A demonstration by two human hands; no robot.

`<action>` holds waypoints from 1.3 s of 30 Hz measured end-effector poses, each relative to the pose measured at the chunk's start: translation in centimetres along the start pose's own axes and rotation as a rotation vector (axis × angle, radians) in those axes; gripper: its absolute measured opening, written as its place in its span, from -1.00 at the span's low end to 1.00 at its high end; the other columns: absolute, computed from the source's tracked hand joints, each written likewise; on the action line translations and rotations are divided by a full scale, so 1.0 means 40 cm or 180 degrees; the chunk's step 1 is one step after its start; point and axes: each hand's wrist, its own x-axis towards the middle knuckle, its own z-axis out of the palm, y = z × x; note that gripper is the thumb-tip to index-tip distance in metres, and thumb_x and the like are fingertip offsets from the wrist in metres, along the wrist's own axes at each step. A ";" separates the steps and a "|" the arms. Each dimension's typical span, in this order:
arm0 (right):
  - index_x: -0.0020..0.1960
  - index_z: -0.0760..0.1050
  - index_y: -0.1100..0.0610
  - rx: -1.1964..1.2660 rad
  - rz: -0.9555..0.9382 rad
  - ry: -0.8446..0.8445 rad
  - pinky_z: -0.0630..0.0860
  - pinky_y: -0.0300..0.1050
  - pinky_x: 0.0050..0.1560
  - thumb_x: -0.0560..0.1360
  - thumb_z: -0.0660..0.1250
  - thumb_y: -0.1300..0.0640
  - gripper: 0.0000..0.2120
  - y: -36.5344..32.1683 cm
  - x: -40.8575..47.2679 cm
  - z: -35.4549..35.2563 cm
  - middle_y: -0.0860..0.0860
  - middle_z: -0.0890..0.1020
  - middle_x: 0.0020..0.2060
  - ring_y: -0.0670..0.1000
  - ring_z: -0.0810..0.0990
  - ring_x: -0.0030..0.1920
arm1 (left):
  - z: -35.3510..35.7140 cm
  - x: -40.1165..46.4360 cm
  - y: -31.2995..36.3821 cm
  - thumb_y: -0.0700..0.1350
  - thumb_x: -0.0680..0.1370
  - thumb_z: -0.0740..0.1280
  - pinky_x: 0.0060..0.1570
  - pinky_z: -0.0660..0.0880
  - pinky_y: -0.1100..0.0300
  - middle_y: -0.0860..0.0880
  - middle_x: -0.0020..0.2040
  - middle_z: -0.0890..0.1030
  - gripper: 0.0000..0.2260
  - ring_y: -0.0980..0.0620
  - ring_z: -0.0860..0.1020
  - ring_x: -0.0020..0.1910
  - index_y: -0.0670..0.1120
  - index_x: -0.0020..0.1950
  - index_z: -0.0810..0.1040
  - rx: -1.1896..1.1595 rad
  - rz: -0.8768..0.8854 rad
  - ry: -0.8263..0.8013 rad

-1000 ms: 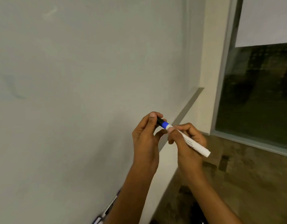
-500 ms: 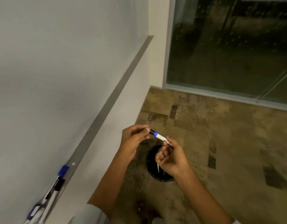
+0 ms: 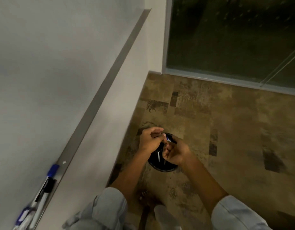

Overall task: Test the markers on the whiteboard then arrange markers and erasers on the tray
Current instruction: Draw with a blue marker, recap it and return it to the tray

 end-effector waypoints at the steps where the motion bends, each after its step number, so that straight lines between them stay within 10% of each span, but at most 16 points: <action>1: -0.14 0.60 0.24 0.0019 0.0027 0.0066 0.27 -0.20 -0.31 0.64 0.13 -0.09 -0.53 -0.008 0.003 -0.002 0.01 0.53 -0.50 -0.03 0.35 -0.40 | -0.003 0.005 0.000 -0.28 0.46 0.46 0.05 0.54 0.22 -0.06 -0.05 0.65 -0.81 0.05 0.61 -0.02 -0.17 0.06 0.64 -0.0033 -0.0036 -0.0044; 18: -0.22 0.51 0.14 -0.1525 -0.0151 -0.0327 0.37 -0.23 -0.42 0.62 0.20 0.13 -0.73 0.247 0.085 0.288 -0.03 0.51 -0.48 -0.10 0.44 -0.49 | -0.400 -0.109 0.010 -0.11 0.43 0.42 -0.11 0.60 0.03 -0.12 -0.10 0.70 -0.98 -0.07 0.68 -0.11 0.00 -0.19 0.64 -0.0470 -0.0485 0.0880; 26: 0.00 0.61 0.10 -0.3744 -0.0440 -0.1228 0.51 -0.04 -0.03 0.52 0.36 0.21 -0.91 0.620 0.068 0.496 0.09 0.66 -0.02 0.07 0.59 0.01 | -0.702 -0.360 -0.137 -0.24 0.59 0.27 -0.22 0.63 0.14 -0.18 -0.05 0.67 -0.88 -0.06 0.67 -0.13 -0.18 0.06 0.58 -0.0906 -0.0840 0.2275; 35: -0.05 0.67 0.06 -0.7737 -0.4457 -0.2899 0.61 -0.02 -0.08 0.48 0.35 0.17 -0.87 0.789 0.192 0.540 0.03 0.69 -0.09 0.10 0.65 -0.05 | -0.863 -0.634 -0.259 -0.30 0.61 0.22 -0.48 0.50 0.28 -0.13 -0.13 0.65 -0.86 0.02 0.63 -0.28 -0.25 0.05 0.57 -0.1583 -0.0870 0.3224; 39: 0.02 0.62 0.11 -0.9104 -0.4928 -0.3098 0.58 -0.07 -0.06 0.53 0.35 0.11 -0.87 0.785 0.200 0.574 0.05 0.67 -0.02 0.07 0.62 -0.03 | -0.875 -0.669 -0.287 -0.28 0.62 0.22 -0.37 0.58 0.21 -0.17 -0.07 0.67 -0.85 -0.06 0.65 -0.17 -0.24 0.06 0.59 -0.1701 -0.0807 0.3280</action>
